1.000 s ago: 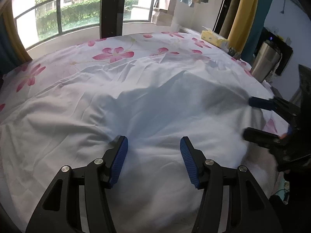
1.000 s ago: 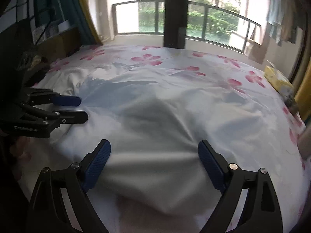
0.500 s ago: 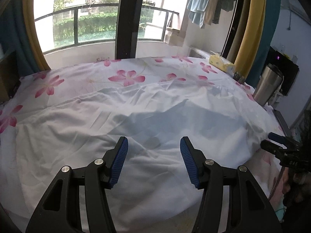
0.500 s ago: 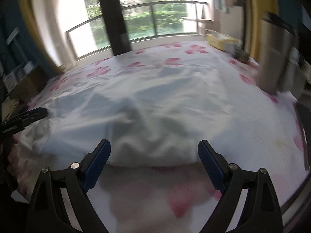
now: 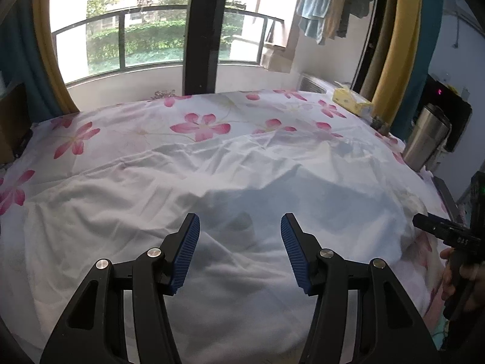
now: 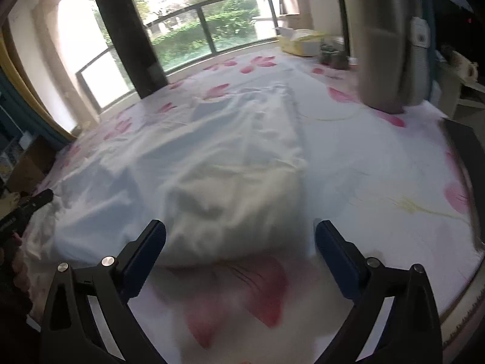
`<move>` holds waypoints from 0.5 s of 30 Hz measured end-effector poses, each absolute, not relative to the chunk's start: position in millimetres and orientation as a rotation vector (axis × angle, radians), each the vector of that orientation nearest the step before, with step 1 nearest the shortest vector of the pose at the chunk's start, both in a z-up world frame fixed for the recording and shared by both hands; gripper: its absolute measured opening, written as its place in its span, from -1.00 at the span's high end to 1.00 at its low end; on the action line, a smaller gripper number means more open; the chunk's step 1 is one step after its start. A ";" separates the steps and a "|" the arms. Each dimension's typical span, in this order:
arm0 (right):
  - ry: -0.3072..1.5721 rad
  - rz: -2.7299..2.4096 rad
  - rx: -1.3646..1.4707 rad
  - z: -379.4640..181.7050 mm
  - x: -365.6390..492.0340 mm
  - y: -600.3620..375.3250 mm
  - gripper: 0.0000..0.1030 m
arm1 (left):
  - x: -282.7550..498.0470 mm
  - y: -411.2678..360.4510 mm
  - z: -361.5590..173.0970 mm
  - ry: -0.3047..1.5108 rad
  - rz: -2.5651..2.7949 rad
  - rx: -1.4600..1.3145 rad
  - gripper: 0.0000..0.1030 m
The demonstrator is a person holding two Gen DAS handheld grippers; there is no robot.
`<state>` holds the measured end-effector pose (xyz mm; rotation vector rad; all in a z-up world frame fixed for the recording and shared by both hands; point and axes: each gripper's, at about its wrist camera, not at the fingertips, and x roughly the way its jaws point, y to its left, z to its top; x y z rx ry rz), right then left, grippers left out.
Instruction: Fold large clothes
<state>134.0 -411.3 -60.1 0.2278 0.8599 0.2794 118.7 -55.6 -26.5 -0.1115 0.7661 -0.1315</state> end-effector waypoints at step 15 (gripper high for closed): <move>0.884 0.522 0.367 -63.5 181.8 -351.2 -1.00 | 170.8 -61.9 -63.0 0.911 -0.121 -0.106 -0.14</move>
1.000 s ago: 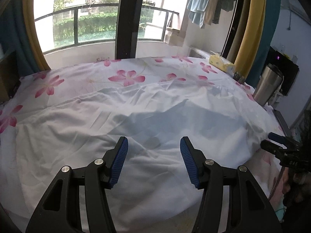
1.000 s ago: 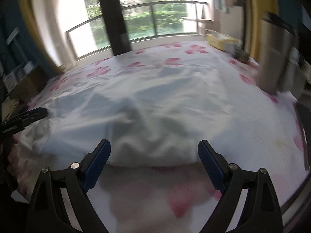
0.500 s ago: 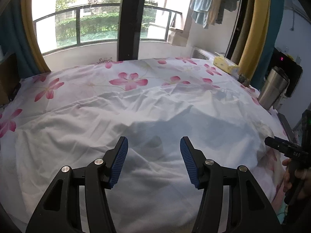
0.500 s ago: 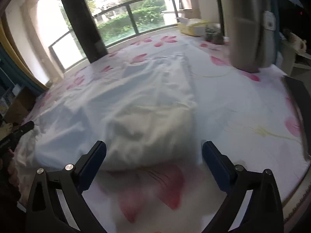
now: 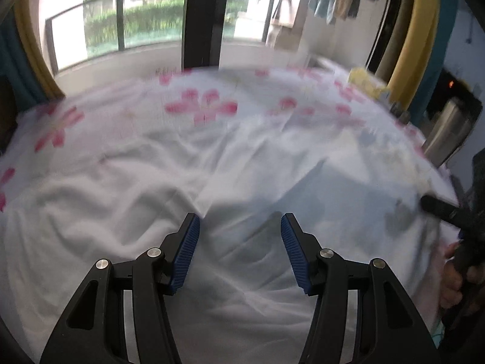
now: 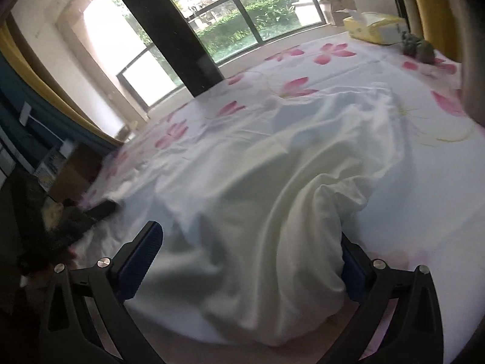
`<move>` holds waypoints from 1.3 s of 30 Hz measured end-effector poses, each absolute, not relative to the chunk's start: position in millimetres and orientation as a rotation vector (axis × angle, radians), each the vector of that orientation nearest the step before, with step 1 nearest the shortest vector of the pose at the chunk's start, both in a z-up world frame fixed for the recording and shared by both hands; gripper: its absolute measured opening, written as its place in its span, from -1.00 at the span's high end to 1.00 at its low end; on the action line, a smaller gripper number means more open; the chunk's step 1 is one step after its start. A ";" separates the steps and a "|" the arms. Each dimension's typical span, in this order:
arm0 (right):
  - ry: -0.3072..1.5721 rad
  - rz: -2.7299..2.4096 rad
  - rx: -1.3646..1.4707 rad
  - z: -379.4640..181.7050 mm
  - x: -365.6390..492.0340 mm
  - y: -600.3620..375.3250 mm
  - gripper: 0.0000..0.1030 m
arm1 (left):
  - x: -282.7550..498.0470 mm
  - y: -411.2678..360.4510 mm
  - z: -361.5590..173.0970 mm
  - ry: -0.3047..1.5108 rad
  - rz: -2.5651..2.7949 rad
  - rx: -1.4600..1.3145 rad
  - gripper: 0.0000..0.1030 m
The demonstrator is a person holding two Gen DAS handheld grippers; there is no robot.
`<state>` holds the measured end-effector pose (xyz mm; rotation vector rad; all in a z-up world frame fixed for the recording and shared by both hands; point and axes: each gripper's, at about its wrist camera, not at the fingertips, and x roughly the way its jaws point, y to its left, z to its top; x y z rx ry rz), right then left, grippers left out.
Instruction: Fold large clothes
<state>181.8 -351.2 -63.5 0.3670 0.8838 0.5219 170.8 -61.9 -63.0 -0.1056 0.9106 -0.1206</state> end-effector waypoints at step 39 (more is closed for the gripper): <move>0.751 0.531 0.012 1.5 174.2 -272.3 0.82 | 159.8 -55.1 -67.6 0.885 -0.181 -0.068 -0.18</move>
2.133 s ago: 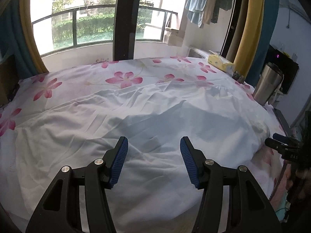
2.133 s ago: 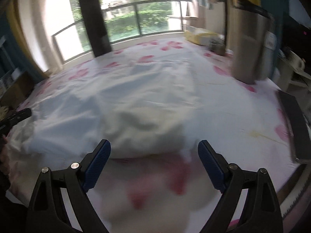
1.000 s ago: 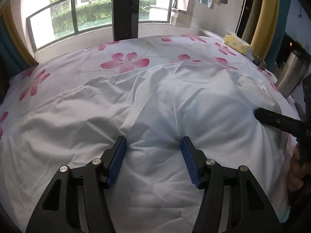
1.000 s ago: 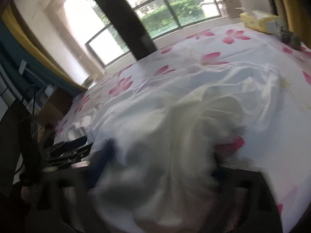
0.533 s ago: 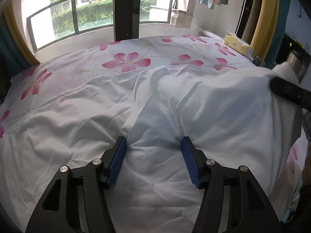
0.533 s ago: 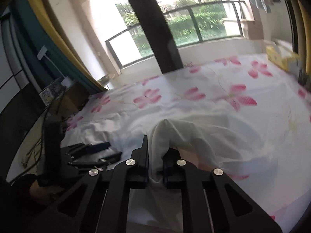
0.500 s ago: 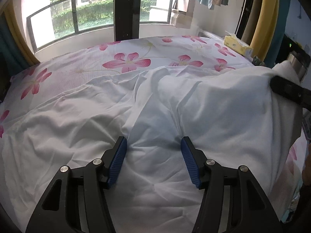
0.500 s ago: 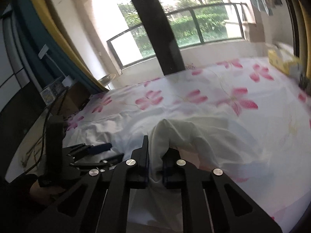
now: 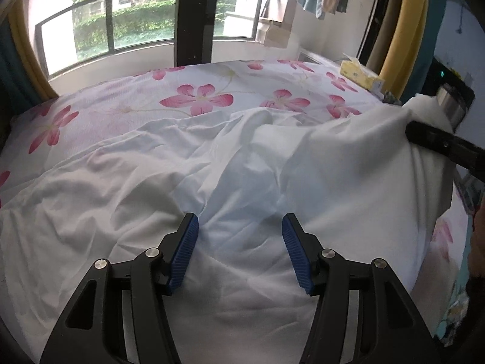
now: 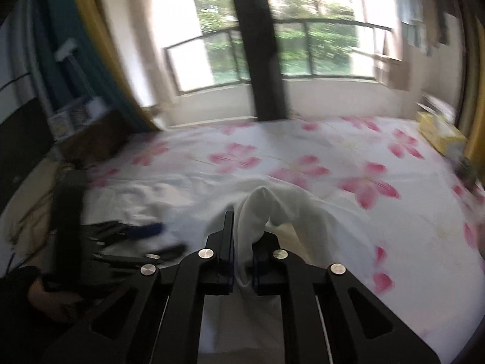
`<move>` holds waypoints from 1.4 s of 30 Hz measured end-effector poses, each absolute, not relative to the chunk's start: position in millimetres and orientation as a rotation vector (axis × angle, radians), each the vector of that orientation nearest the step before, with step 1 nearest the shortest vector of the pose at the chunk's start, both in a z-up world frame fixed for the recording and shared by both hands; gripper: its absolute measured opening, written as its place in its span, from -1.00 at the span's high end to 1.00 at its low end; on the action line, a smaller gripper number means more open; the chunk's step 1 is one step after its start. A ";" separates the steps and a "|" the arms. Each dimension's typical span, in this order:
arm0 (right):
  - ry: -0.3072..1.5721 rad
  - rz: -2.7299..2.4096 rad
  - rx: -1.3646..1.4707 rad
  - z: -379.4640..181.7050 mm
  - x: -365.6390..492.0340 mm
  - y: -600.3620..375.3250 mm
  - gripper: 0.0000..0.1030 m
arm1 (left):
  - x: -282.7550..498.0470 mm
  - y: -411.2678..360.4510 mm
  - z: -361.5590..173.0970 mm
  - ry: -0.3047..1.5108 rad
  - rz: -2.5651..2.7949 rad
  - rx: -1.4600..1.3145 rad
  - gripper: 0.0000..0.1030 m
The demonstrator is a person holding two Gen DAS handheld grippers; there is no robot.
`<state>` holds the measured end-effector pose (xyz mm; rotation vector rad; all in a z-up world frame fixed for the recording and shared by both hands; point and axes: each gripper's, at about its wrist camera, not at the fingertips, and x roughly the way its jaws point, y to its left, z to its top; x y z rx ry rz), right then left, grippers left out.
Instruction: Fold large clothes
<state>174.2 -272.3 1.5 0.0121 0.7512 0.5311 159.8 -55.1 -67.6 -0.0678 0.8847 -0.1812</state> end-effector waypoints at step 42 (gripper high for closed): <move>0.816 0.612 0.398 -49.0 191.4 -285.8 0.38 | 164.5 -67.7 -73.0 0.895 -0.146 -0.029 -0.17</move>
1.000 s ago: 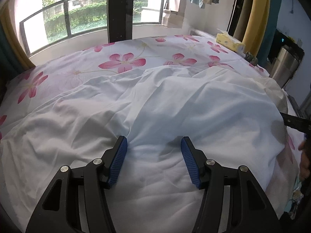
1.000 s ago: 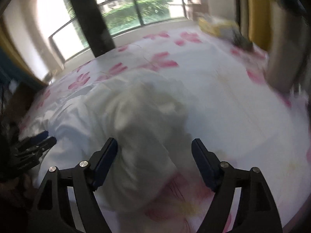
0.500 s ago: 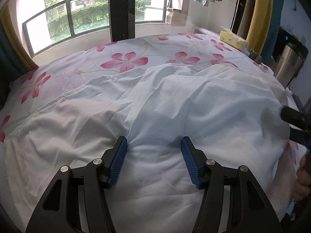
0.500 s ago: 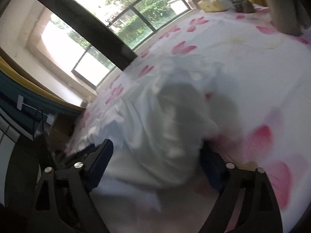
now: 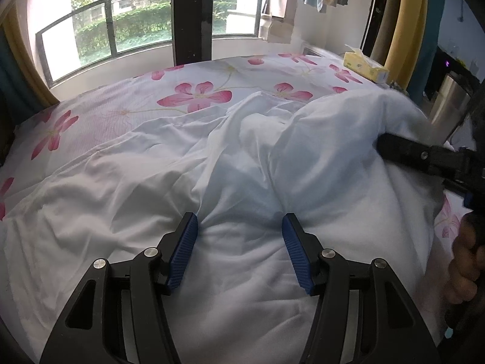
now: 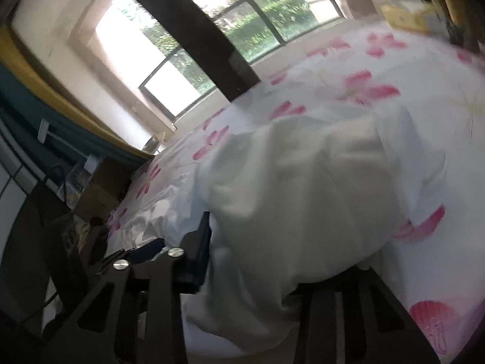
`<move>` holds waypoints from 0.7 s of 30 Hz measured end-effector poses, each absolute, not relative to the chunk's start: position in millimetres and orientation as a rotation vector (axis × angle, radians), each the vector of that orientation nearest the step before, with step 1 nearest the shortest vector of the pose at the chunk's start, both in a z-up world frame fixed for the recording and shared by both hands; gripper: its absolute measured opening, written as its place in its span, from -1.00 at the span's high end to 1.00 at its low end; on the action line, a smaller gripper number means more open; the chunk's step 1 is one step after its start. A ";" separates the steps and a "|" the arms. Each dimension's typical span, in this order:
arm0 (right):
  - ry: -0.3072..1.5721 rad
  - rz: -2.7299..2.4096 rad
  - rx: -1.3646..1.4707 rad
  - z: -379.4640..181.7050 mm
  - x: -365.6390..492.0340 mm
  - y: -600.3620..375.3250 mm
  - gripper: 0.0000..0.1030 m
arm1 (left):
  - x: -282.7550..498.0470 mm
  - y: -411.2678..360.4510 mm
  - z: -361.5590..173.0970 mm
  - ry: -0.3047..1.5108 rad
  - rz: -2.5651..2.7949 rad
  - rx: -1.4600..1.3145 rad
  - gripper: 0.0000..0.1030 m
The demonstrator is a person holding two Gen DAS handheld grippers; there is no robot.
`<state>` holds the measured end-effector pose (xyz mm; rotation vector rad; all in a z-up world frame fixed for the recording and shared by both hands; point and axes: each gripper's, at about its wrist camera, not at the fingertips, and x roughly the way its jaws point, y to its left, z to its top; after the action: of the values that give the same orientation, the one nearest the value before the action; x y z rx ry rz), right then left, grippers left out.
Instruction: Fold large clothes
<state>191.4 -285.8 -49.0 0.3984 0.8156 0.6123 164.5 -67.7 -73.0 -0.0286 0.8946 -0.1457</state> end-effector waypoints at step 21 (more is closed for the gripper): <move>0.684 0.629 -0.267 14.4 146.9 -153.1 0.40 | 103.1 61.1 -17.2 0.701 -0.017 -0.251 -0.17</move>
<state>146.9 -153.1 14.4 -0.2667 0.6840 0.6293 103.1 61.1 -17.2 -0.2508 0.7010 -0.0174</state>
